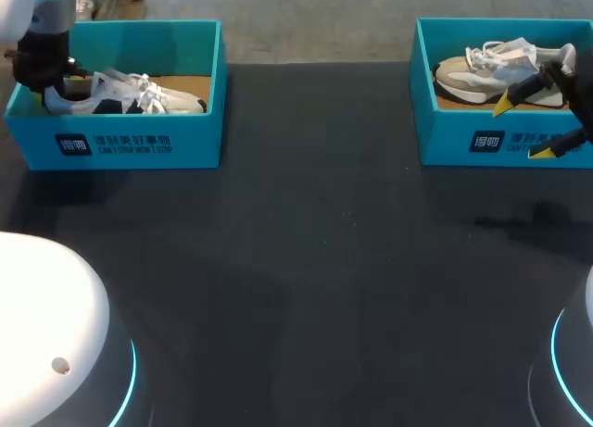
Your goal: Take the shoe out of the shoebox, open the shoe tongue, remove and reinsert the insole, then place the shoe into the shoebox
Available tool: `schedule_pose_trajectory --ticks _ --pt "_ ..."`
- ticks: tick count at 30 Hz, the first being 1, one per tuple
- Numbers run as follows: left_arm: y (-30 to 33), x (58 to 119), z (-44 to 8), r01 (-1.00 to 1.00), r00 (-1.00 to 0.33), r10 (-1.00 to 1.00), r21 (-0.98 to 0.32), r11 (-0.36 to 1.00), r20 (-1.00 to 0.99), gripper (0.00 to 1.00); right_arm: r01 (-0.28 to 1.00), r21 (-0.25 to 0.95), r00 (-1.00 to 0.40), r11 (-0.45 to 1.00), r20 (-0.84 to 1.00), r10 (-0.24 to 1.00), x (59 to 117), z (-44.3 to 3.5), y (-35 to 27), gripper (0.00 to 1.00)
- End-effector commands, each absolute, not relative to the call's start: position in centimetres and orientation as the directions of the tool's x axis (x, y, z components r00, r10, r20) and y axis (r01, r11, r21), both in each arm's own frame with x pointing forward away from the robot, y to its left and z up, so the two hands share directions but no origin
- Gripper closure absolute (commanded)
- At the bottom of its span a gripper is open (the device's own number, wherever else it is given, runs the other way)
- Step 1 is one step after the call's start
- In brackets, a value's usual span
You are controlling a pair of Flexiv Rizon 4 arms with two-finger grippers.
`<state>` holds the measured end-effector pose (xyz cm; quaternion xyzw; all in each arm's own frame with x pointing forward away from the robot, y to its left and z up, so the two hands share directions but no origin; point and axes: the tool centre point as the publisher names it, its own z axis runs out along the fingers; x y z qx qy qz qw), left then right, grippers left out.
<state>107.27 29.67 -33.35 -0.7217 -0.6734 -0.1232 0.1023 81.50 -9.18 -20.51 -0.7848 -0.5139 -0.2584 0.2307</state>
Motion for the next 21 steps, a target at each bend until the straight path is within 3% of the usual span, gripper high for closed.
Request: schedule_pose_trajectory --ticks 1,21 --pt "29.6 106.9 -33.6 0.997 0.057 0.946 0.023 -0.068 0.319 1.0 0.925 -0.095 0.34 -0.368 0.641 0.688 81.4 -20.5 -9.1 0.0" --pt "29.5 106.6 -35.8 0.999 0.035 0.937 -0.006 -0.035 0.348 1.0 0.925 -0.095 0.34 -0.368 0.641 0.688 81.4 -20.5 -9.1 0.0"
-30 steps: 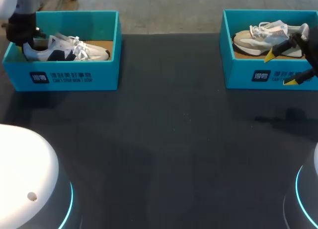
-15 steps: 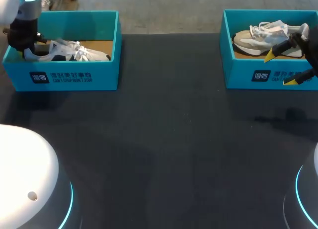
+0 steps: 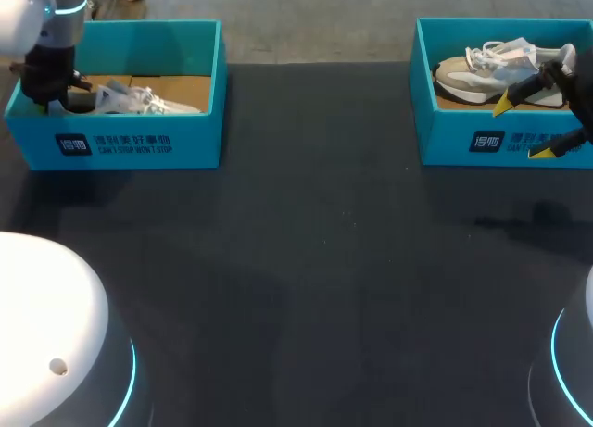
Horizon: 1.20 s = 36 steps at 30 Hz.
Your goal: Take the shoe out of the shoebox, open the shoe tongue, remove and reinsert the insole, then place the shoe into the shoebox
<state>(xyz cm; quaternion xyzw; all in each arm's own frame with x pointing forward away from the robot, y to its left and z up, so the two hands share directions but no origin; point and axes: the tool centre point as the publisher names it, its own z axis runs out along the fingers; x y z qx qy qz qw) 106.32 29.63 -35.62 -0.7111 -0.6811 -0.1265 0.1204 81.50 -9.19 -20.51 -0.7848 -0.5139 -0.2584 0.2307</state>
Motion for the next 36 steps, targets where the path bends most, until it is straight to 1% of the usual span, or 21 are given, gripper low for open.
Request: schedule_pose_trajectory --ticks 1,5,6,7,11,12,13,16,20,21,24,26,27,28,36 --pt "29.6 106.6 -35.9 0.999 0.034 0.936 -0.007 -0.033 0.349 1.0 0.925 -0.095 0.34 -0.368 0.641 0.688 81.4 -20.5 -9.1 0.0" --pt "29.6 106.6 -36.1 1.0 0.031 0.935 -0.012 -0.029 0.353 1.0 0.925 -0.095 0.34 -0.368 0.641 0.688 81.4 -20.5 -9.1 0.0" --pt "29.6 106.6 -36.1 1.0 0.03 0.935 -0.013 -0.027 0.353 0.86 0.925 -0.095 0.34 -0.368 0.641 0.688 81.4 -20.5 -9.1 0.0" --pt "29.6 106.6 -36.2 0.999 0.032 0.935 -0.015 -0.028 0.354 0.78 0.925 -0.095 0.34 -0.368 0.641 0.688 81.4 -20.5 -9.1 0.0" --pt "29.6 106.5 -36.3 0.999 0.034 0.935 -0.02 -0.029 0.354 0.71 0.925 -0.095 0.34 -0.368 0.641 0.688 81.4 -20.5 -9.1 0.0" --pt "29.6 106.5 -36.3 0.999 0.035 0.935 -0.021 -0.03 0.354 0.65 0.925 -0.095 0.34 -0.368 0.641 0.688 81.4 -20.5 -9.1 0.0" --pt "29.6 106.5 -36.3 0.999 0.036 0.935 -0.022 -0.03 0.353 0.61 0.925 -0.095 0.34 -0.368 0.641 0.688 81.4 -20.5 -9.1 0.0" --pt "29.6 106.4 -36.0 0.999 0.038 0.937 -0.02 -0.033 0.348 0.54 0.925 -0.095 0.34 -0.368 0.641 0.688 81.4 -20.5 -9.1 0.0" --pt "29.6 106.2 -35.7 0.999 0.04 0.939 -0.015 -0.037 0.341 0.51 0.925 -0.095 0.34 -0.368 0.641 0.688 81.4 -20.5 -9.1 0.0" --pt "29.5 106.1 -35.1 0.999 0.043 0.942 -0.01 -0.043 0.333 0.35 0.925 -0.095 0.34 -0.368 0.641 0.688 81.4 -20.5 -9.1 0.0" --pt "29.3 106.1 -34.4 0.999 0.046 0.947 0.001 -0.049 0.318 0.24 0.925 -0.095 0.34 -0.368 0.641 0.688 81.4 -20.5 -9.1 0.0" --pt "29.2 106.1 -33.8 0.999 0.042 0.949 0.014 -0.049 0.313 0.11 0.925 -0.095 0.34 -0.368 0.641 0.688 81.4 -20.5 -9.1 0.0" --pt "29.2 106.2 -33.5 0.999 0.042 0.952 0.018 -0.05 0.304 0.02 0.925 -0.095 0.34 -0.368 0.641 0.688 81.4 -20.5 -9.1 0.0" --pt "29.2 106.2 -33.1 0.998 0.043 0.953 0.021 -0.052 0.3 0.0 0.925 -0.095 0.34 -0.368 0.641 0.688 81.4 -20.5 -9.1 0.0" --pt "28.9 106.6 -30.4 0.997 0.045 0.964 0.046 -0.059 0.26 0.0 0.925 -0.095 0.34 -0.368 0.641 0.688 81.4 -20.5 -9.1 0.0"
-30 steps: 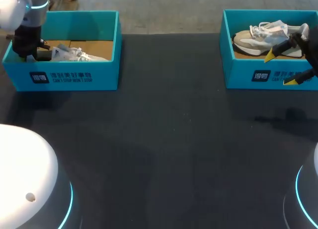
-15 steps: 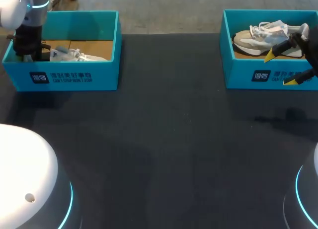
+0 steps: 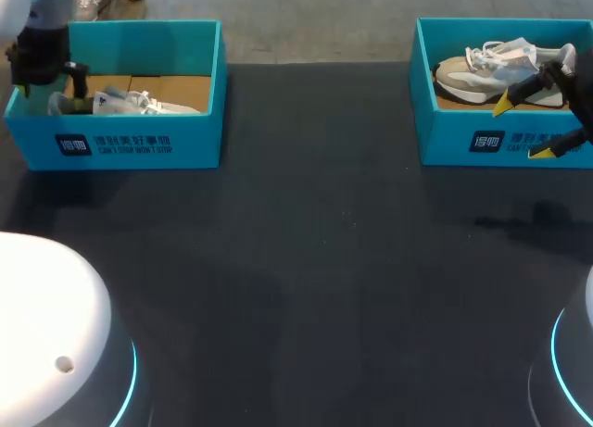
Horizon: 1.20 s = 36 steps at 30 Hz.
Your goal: Take the shoe out of the shoebox, open the shoe tongue, remove and reinsert the insole, then place the shoe into the shoebox
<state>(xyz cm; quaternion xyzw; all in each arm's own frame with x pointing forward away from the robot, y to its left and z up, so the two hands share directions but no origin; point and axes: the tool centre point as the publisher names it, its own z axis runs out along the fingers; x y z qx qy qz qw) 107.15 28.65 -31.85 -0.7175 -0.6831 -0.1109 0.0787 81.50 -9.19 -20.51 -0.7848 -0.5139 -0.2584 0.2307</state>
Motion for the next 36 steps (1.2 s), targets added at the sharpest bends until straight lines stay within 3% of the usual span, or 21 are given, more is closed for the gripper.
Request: schedule_pose_trajectory --ticks 1,15,36 --pt "28.8 106.6 -29.9 0.997 0.045 0.967 0.055 -0.06 0.249 0.0 0.925 -0.095 0.34 -0.368 0.641 0.688 81.4 -20.5 -9.1 0.0" --pt "27.3 105.4 -24.0 0.992 -0.085 0.983 0.108 0.068 0.162 0.0 0.925 -0.095 0.34 -0.368 0.641 0.688 81.4 -20.5 -9.1 0.0" --pt "27.3 105.4 -24.0 0.992 -0.085 0.983 0.108 0.068 0.162 0.0 0.925 -0.095 0.34 -0.368 0.641 0.688 81.4 -20.5 -9.1 0.0"
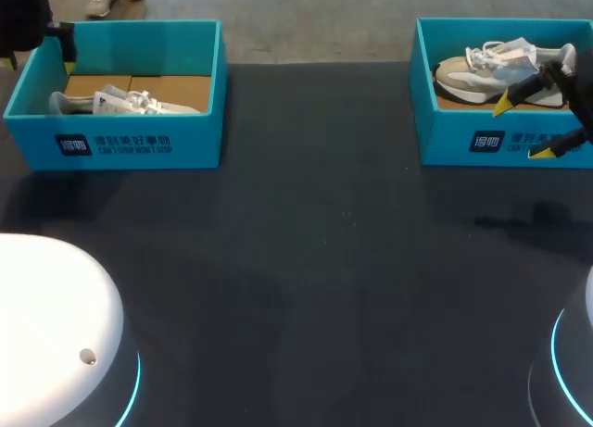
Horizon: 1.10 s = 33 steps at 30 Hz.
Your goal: Take the shoe out of the shoebox, open the shoe tongue, remove and reinsert the insole, then place the shoe into the shoebox
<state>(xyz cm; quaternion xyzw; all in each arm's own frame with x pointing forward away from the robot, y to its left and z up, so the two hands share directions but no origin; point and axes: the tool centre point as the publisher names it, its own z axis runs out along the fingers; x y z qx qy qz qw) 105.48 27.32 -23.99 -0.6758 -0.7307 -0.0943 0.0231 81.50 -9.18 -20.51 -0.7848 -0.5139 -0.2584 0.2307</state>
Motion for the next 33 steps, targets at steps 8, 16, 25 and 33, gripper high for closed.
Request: schedule_pose_trajectory --ticks 8,16,25,33 --pt "27.3 105.4 -24.0 0.992 -0.085 0.983 0.108 0.068 0.162 0.0 0.932 -0.052 0.312 -0.358 0.616 0.723 83.6 -20.5 -10.8 0.0" --pt "27.3 105.4 -24.0 0.992 -0.085 0.983 0.108 0.068 0.162 0.0 0.953 0.076 0.216 -0.295 0.514 0.83 87.5 -20.2 -13.8 0.0" --pt "27.3 105.4 -24.0 0.992 -0.085 0.983 0.108 0.068 0.162 0.0 0.953 0.166 0.181 -0.255 0.363 0.914 91.0 -20.4 -16.5 0.0" --pt "27.3 105.4 -24.0 0.992 -0.085 0.983 0.108 0.068 0.162 0.0 0.953 0.2 0.194 -0.227 0.172 0.966 94.1 -20.4 -18.9 0.0"
